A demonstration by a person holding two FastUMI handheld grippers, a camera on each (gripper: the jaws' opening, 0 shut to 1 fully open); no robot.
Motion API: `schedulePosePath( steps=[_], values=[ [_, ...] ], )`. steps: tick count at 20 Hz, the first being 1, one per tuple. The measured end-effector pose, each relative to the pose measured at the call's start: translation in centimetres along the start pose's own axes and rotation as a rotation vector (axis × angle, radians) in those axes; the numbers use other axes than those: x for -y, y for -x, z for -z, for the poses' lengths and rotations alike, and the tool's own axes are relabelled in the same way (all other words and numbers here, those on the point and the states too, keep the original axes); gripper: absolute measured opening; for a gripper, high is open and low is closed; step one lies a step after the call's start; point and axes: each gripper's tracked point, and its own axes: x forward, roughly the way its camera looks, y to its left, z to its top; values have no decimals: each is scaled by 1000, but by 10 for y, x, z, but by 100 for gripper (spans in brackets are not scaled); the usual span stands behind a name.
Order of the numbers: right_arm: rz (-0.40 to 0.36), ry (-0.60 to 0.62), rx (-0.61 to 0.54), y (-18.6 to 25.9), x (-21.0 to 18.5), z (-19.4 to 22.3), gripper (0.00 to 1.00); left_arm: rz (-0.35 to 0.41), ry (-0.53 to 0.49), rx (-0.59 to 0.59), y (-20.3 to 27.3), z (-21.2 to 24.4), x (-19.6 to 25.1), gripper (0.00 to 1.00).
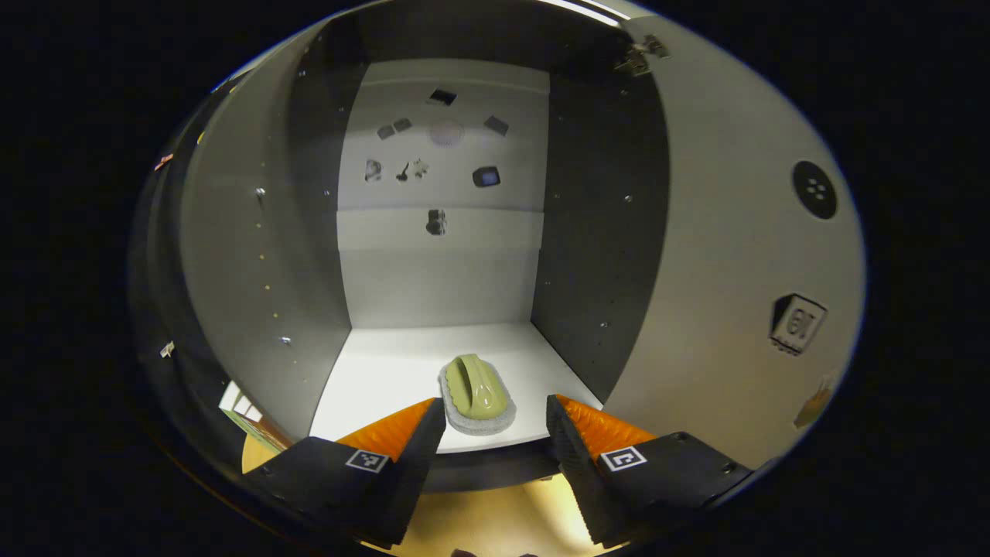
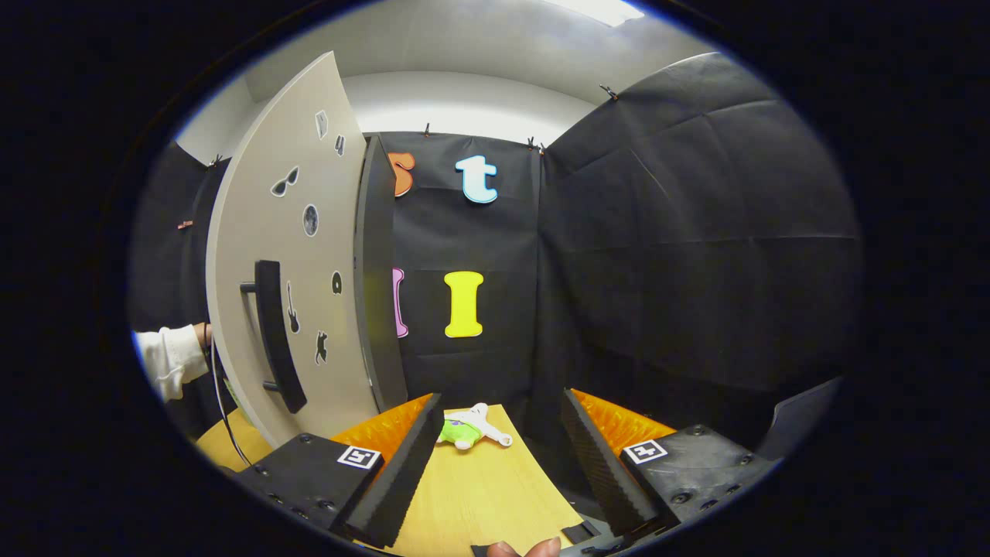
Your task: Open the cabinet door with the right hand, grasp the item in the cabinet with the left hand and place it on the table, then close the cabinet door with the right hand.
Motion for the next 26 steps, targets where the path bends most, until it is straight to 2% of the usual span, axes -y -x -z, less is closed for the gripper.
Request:
schedulePosePath(
  steps=[3,5,6,7,9,10,11,13,17,18,20,22,26],
  values=[
    [10,-8,-16,-5,15,8,98,10,70,-70,-40,2,-3,79],
    [20,-24,-33,-8,24,16,98,-8,118,-83,-63,-7,-11,70],
    [27,-26,-38,-10,28,18,98,-27,103,-90,-75,-10,-17,61],
    [35,-23,-43,-11,34,20,98,-40,75,-104,-85,-10,-20,64],
    [53,-16,-47,-13,45,24,98,-62,19,-159,-102,2,-23,59],
    [62,-18,-46,-14,51,23,98,-70,9,-183,-108,8,-23,62],
    [70,-26,-46,-15,55,24,98,-73,8,-196,-114,12,-22,55],
    [79,-46,-50,-17,61,26,98,-95,9,-218,-121,20,-26,52],
    [85,-52,-62,-19,66,31,98,-119,10,-219,-123,23,-34,37],
    [82,-53,-62,-19,65,32,98,-117,0,-208,-121,22,-34,29],
    [73,-61,-62,-18,60,32,98,-96,-31,-201,-114,23,-32,22],
    [64,-67,-59,-19,54,31,98,-63,-28,-192,-100,24,-27,19],
    [32,-90,-46,-19,35,25,98,-54,-44,-154,-60,19,-39,20]
  ],
)
